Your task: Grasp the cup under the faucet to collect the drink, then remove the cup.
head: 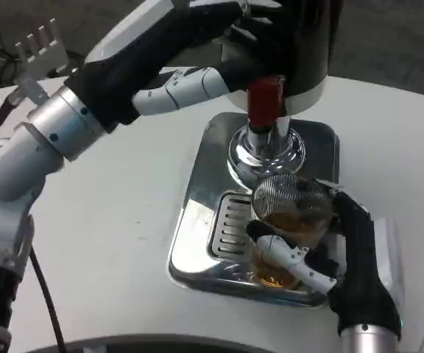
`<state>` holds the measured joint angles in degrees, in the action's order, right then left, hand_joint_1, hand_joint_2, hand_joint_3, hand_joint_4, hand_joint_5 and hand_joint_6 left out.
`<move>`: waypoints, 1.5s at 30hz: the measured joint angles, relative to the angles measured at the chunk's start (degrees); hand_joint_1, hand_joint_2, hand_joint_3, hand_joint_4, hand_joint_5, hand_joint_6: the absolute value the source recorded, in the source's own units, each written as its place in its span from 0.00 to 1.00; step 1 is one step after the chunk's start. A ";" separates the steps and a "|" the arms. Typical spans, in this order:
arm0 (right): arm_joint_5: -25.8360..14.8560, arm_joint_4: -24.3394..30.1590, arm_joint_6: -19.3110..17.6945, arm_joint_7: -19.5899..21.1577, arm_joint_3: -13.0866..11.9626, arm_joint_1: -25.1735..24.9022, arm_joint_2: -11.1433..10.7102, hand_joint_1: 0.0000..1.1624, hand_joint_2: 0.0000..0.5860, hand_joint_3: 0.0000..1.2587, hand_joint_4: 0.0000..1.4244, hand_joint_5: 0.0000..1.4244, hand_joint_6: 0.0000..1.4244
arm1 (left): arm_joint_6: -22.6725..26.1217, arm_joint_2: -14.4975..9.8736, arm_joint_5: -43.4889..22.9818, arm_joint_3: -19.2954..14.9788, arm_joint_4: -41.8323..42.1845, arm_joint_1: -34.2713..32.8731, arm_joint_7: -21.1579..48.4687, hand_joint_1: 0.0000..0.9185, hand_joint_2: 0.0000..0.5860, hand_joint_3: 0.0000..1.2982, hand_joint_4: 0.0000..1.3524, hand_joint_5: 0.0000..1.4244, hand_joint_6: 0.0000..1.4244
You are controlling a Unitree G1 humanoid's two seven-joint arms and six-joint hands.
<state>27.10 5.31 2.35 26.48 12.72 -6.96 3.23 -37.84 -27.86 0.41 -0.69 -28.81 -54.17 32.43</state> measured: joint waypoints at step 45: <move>0.79 26.20 2.36 -20.23 -3.28 17.24 -4.58 0.71 0.30 0.67 0.64 0.71 0.30 | 15.72 -6.43 4.94 -9.54 31.39 43.46 -8.42 0.00 0.21 0.27 0.25 0.29 0.28</move>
<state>27.89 31.51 4.71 6.26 9.44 10.28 -1.35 -22.12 -34.29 5.35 -10.23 2.58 -10.71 24.01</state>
